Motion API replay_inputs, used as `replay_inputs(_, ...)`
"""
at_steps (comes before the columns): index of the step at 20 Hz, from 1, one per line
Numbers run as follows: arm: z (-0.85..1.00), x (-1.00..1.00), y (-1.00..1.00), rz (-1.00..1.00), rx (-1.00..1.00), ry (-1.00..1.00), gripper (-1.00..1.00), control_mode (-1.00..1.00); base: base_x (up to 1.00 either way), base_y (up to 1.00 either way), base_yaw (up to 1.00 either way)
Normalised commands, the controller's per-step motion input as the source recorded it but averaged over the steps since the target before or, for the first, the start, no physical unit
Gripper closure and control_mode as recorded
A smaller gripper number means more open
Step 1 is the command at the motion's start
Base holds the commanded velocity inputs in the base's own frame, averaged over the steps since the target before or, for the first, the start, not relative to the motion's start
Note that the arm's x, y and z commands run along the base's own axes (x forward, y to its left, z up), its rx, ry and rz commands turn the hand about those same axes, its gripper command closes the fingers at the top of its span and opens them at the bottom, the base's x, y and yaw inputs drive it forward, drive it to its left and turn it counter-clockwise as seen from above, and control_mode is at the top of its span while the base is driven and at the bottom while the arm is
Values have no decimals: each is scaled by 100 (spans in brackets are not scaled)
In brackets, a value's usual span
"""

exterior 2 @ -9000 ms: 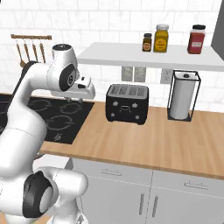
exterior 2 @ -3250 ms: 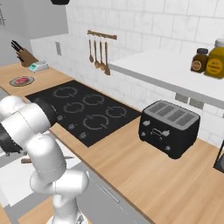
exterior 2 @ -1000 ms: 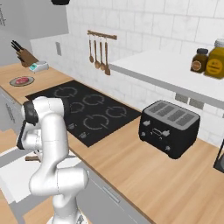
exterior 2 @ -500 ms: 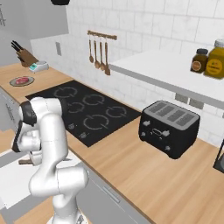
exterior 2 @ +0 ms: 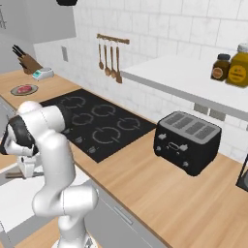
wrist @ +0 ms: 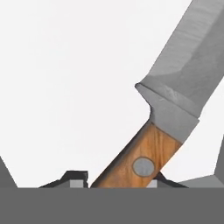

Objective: Pick up the knife from the drawer and place it on the cutting board. Then place the meat from the plate to the cutting board.

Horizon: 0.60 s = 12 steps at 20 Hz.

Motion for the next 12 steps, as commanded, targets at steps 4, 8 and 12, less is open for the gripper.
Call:
replay_inputs(4, 100, -47, -45, 5, -18, -10, 100, -100, 0, 0, 0)
replay_inputs(8, 100, -40, -55, 13, -21, -24, 100, -100, 0, 0, 0)
replay_inputs(12, 100, -30, -55, 13, -9, -28, 100, -100, 0, 0, 0)
